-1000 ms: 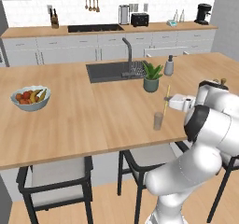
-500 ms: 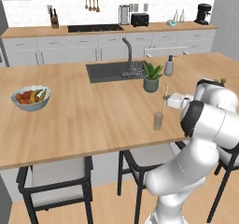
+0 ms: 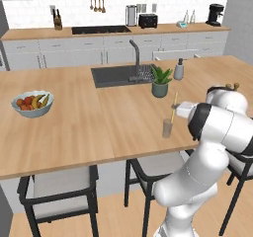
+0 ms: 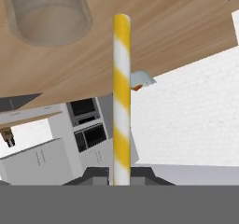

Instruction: Take a straw from the drawer in front and place it inside the glass cup on the dining counter.

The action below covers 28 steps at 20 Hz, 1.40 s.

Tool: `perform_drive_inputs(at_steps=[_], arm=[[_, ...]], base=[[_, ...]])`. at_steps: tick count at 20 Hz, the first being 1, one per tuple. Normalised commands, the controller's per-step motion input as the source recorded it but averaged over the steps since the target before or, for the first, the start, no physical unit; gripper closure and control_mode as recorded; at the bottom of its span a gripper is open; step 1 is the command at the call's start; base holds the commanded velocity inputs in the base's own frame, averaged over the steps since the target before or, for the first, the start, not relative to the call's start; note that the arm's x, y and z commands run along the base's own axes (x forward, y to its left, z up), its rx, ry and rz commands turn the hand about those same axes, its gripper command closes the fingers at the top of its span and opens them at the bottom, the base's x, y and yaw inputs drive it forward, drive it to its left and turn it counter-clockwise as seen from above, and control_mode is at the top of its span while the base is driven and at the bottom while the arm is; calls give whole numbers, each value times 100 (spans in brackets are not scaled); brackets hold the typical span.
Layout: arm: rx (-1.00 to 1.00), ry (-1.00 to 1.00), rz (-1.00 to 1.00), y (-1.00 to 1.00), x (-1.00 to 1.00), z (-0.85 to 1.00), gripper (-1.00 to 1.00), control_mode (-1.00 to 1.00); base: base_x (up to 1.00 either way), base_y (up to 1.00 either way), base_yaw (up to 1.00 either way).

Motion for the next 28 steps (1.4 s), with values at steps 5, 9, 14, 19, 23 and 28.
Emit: perform_drive_inputs(at_steps=[5,9,14,19,23,28], arm=[[0,0,0,9,7,-8,100,-100],[0,0,0,3,20,0,100,-100],[0,0,0,0,24,0,100,-100],[0,0,1,0,20,-8,100,-100],[0,-1,3,-9,16,-21,100,-100],[0,-2,4,-15,16,-20,100,-100]], base=[[0,0,0],[0,0,0],[0,0,0],[0,0,0],[0,0,0],[0,0,0]])
